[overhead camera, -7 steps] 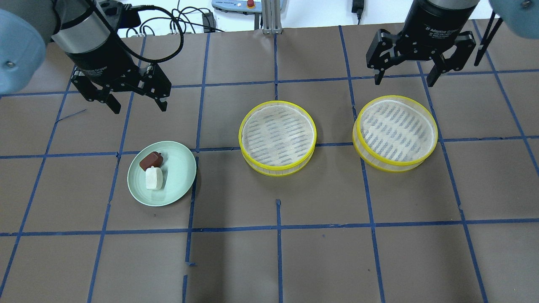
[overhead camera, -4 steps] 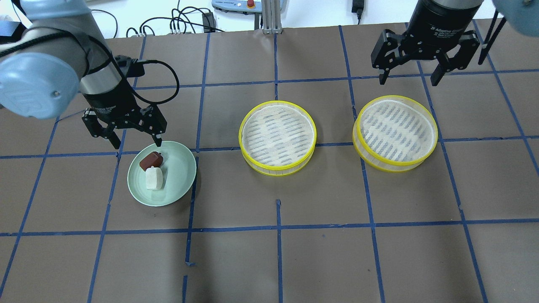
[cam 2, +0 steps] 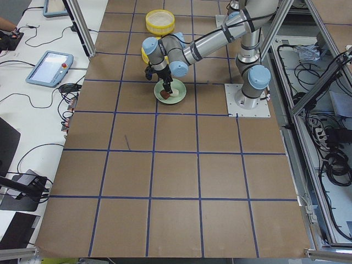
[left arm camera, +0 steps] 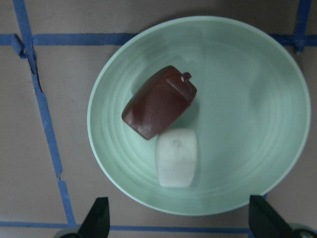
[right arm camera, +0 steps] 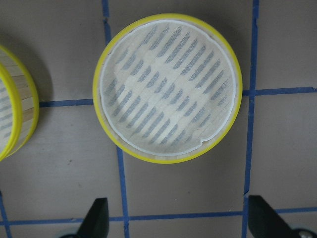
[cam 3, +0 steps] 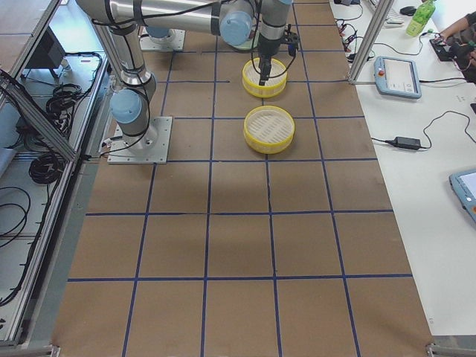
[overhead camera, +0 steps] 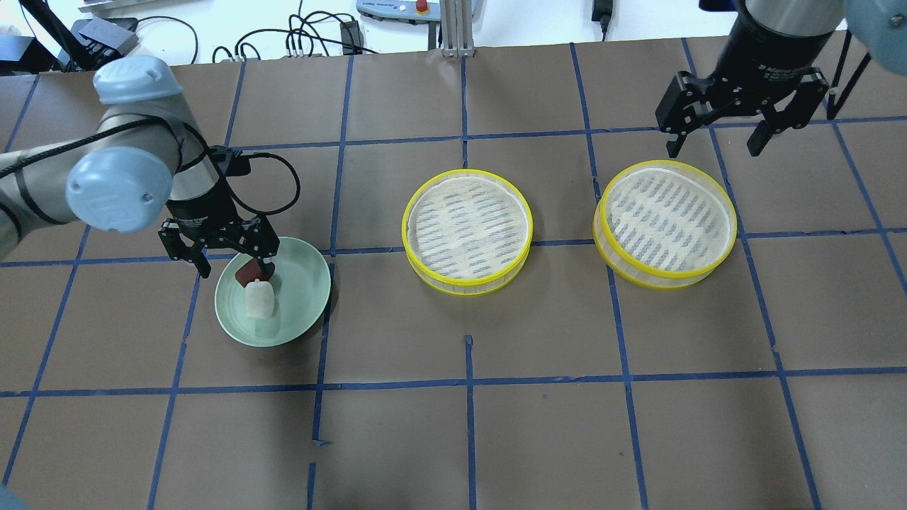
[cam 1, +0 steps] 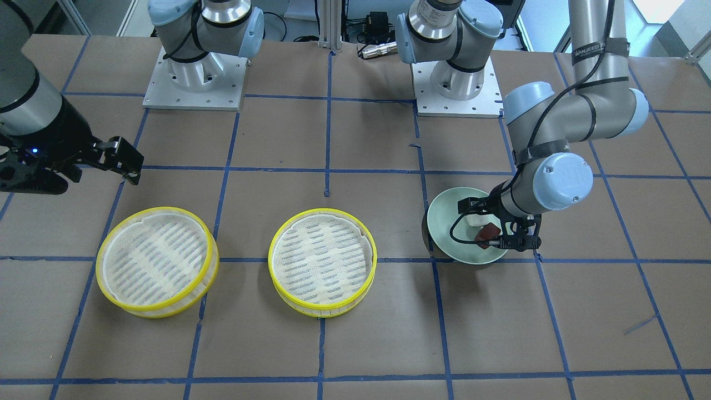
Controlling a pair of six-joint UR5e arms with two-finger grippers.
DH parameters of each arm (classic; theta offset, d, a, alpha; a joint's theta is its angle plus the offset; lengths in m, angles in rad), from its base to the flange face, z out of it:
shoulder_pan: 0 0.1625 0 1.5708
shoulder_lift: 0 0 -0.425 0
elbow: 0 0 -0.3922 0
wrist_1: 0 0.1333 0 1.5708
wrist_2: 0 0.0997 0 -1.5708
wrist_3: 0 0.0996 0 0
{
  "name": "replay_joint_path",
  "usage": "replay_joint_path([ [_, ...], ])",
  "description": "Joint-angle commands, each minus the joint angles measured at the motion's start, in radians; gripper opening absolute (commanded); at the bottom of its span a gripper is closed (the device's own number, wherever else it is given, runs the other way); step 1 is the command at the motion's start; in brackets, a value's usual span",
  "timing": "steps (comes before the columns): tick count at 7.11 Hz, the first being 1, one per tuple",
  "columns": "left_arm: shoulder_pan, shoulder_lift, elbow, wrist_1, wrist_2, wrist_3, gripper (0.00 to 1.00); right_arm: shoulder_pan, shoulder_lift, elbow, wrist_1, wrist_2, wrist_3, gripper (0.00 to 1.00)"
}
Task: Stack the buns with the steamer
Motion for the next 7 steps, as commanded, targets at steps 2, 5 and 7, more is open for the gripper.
replay_joint_path([
  [2, 0.004, -0.027, -0.018, 0.011, -0.04, -0.075, 0.49, -0.047, 0.165, 0.024, -0.21, -0.025, -0.059, 1.0],
  [5, -0.001, -0.015, 0.026, 0.009, -0.038, -0.074, 0.11, -0.071, 0.208, 0.064, -0.315, -0.025, -0.107, 1.0],
  [7, -0.068, -0.001, 0.13, -0.078, -0.165, -0.237, 0.16, -0.073, 0.239, 0.073, -0.361, -0.025, -0.117, 0.99],
])
